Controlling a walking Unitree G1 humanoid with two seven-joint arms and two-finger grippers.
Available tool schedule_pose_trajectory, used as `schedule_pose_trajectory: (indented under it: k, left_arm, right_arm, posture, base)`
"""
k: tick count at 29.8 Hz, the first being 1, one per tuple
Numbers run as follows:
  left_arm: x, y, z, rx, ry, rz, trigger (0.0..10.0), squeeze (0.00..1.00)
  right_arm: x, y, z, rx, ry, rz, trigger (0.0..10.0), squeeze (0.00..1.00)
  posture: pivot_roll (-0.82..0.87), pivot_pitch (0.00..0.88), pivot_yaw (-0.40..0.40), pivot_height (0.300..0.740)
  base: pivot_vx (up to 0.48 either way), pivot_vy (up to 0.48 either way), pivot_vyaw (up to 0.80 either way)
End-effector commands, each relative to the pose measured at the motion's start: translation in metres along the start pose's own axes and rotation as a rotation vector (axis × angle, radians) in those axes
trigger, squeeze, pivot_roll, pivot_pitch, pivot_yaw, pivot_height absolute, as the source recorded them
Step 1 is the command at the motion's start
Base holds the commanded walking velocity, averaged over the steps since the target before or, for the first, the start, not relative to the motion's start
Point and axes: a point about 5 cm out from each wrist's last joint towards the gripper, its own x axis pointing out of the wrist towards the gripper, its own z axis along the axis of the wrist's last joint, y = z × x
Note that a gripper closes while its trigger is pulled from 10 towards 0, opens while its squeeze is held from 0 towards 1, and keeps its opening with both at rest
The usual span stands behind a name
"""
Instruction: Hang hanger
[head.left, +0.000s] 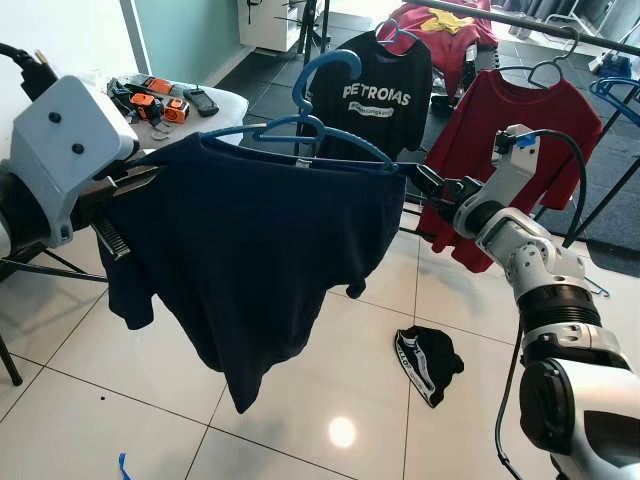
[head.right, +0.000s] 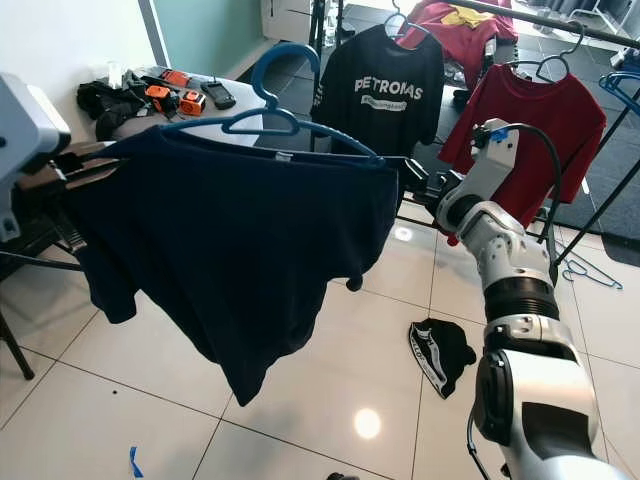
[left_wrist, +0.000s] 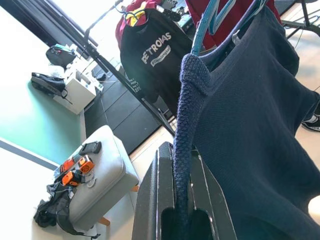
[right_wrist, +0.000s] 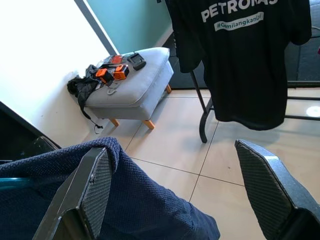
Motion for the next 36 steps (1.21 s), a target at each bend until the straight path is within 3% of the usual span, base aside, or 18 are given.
schedule_pose_trajectory:
  k: [1, 10, 20, 32, 36]
  left_arm:
    - [-0.005, 0.008, 0.005, 0.011, -0.019, 0.063, 0.0, 0.0]
    - [-0.004, 0.011, -0.006, 0.034, 0.055, 0.12, 0.0, 0.0]
    - [0.001, 0.004, -0.015, 0.035, 0.09, 0.135, 0.0, 0.0]
    - [0.005, -0.011, -0.024, 0.072, 0.137, 0.068, 0.0, 0.0]
    - [0.01, -0.023, -0.024, 0.089, 0.133, 0.025, 0.0, 0.0]
  right_arm:
    - [-0.003, -0.007, 0.0, -0.006, 0.004, -0.031, 10.0, 0.0]
    - [-0.003, -0.006, 0.001, -0.006, 0.005, -0.026, 10.0, 0.0]
    - [-0.003, -0.004, 0.001, -0.004, 0.005, -0.018, 10.0, 0.0]
    - [-0.003, -0.003, 0.003, -0.002, 0.001, -0.012, 10.0, 0.0]
    - [-0.001, 0.001, 0.004, 0.0, 0.0, 0.006, 10.0, 0.0]
  posture:
    - [0.01, 0.132, -0.059, 0.74]
    - [0.01, 0.134, -0.059, 0.74]
    - [0.0, 0.134, -0.059, 0.74]
    - [0.01, 0.135, -0.058, 0.74]
    - [0.01, 0.135, -0.057, 0.74]
  base:
    - [0.0, 0.0, 0.0]
    - [0.0, 0.0, 0.0]
    - [0.0, 0.0, 0.0]
    - [0.0, 0.0, 0.0]
    - [0.0, 0.0, 0.0]
